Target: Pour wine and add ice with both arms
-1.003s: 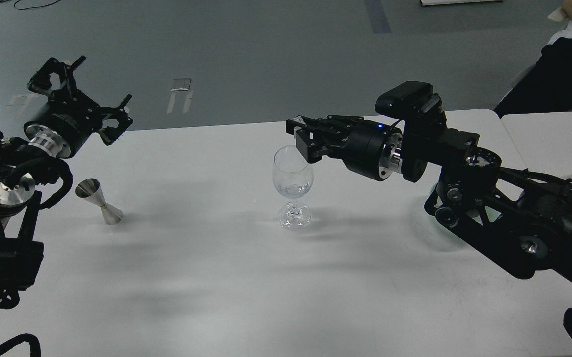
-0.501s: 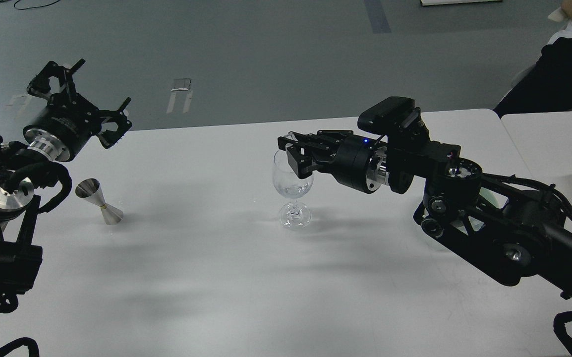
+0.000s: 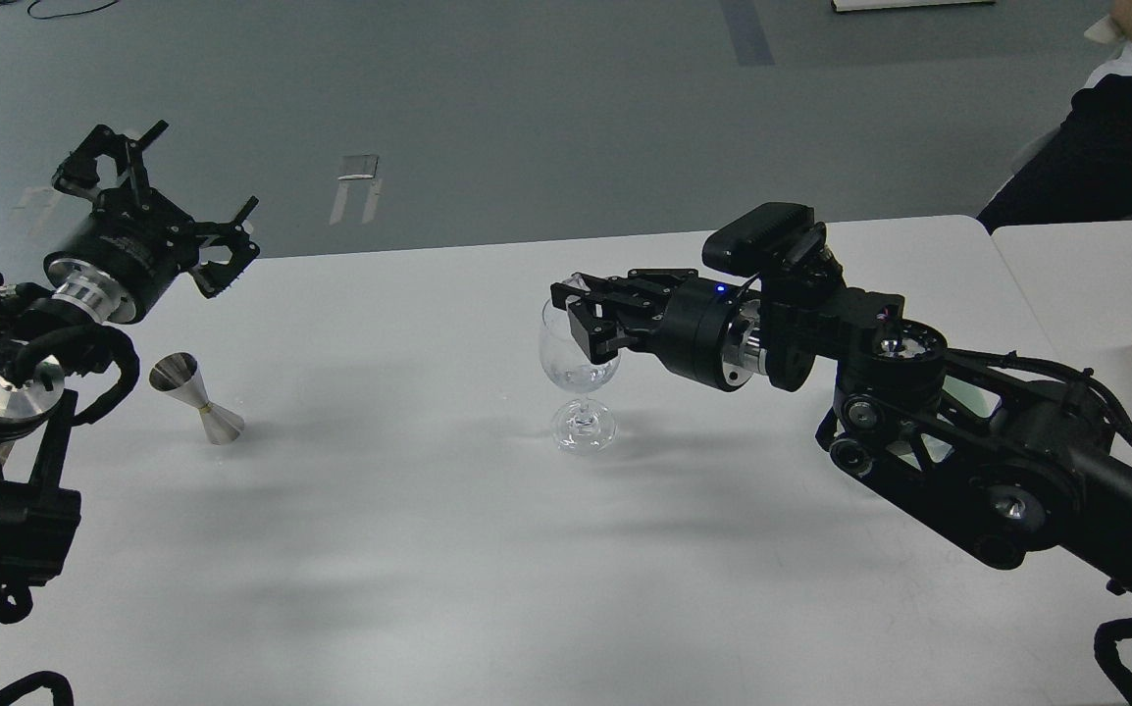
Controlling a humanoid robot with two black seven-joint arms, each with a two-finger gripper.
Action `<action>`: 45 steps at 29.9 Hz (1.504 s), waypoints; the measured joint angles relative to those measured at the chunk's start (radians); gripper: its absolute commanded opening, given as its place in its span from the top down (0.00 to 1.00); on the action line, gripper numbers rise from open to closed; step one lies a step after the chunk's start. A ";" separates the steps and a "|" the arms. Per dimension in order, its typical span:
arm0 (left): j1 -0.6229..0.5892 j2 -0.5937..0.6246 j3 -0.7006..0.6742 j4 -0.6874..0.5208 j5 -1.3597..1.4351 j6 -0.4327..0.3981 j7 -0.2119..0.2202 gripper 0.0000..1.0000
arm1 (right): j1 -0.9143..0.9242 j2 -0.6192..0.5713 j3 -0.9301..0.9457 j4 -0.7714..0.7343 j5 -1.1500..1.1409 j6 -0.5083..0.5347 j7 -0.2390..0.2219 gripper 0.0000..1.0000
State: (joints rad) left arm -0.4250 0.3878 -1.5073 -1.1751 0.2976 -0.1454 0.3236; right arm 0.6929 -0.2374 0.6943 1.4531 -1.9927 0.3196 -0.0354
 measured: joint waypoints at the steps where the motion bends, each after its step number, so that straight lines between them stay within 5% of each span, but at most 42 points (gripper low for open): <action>1: 0.000 0.000 0.000 0.000 0.000 0.000 0.000 0.02 | 0.001 0.001 0.000 -0.003 0.000 0.000 0.000 0.94; 12: 0.000 -0.001 -0.001 0.000 0.000 -0.001 -0.003 0.02 | 0.004 0.022 -0.002 -0.021 0.000 -0.001 0.000 0.93; 27: 0.002 -0.001 -0.006 0.002 0.000 -0.003 -0.003 0.02 | 0.009 0.051 -0.001 -0.067 0.000 0.000 0.000 0.65; 45: 0.002 0.006 -0.011 0.002 0.000 -0.007 0.001 0.02 | 0.013 0.054 0.007 -0.051 0.007 -0.004 0.000 0.60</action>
State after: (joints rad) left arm -0.4233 0.3942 -1.5183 -1.1735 0.2976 -0.1529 0.3244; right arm 0.7054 -0.1838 0.7016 1.4017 -1.9857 0.3160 -0.0353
